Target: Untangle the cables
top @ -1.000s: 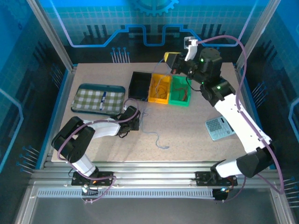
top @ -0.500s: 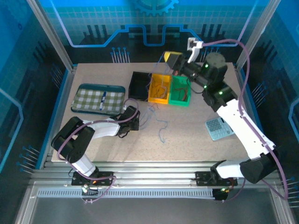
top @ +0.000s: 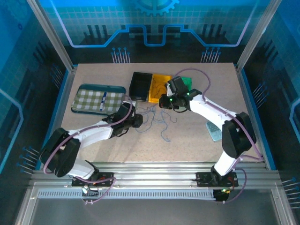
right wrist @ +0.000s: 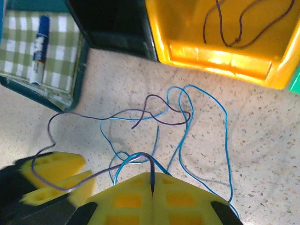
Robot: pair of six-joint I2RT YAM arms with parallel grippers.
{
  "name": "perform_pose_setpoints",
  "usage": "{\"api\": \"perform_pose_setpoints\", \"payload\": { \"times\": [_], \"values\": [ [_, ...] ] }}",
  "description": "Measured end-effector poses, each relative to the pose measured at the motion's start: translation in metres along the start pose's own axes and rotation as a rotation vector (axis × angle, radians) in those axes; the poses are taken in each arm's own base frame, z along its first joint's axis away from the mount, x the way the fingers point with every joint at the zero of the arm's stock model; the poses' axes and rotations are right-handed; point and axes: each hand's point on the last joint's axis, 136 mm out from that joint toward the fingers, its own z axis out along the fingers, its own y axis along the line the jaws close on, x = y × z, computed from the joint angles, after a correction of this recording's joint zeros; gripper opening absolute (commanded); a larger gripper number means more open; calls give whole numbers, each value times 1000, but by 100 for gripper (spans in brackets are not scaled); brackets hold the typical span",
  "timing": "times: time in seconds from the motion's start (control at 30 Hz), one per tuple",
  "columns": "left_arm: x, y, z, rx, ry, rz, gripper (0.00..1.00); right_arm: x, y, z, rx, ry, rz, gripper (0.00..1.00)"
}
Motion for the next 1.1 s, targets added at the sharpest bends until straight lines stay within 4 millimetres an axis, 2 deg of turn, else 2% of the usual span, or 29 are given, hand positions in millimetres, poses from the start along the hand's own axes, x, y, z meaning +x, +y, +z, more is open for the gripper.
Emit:
{"api": "perform_pose_setpoints", "payload": {
  "times": [0.13,0.33,0.43,0.57,0.73,0.87,1.1],
  "values": [
    [-10,-8,-10,34,-33,1,44,-7,13,-1,-127,19,17,0],
    [-16,-19,-17,95,-61,1,53,-18,64,-16,-411,32,25,0],
    [-13,-28,-19,154,-58,4,55,-21,80,-20,-493,41,30,0],
    [-11,-41,-20,242,-61,10,59,-21,86,-24,-531,53,41,0],
    [-15,-55,-20,308,-84,39,58,-19,89,-26,-542,69,48,0],
    [-15,-62,-6,309,-65,55,43,-22,94,-31,-557,72,51,0],
    [-23,-69,19,299,-71,75,44,-23,99,-34,-579,89,81,0]
  ]
}}
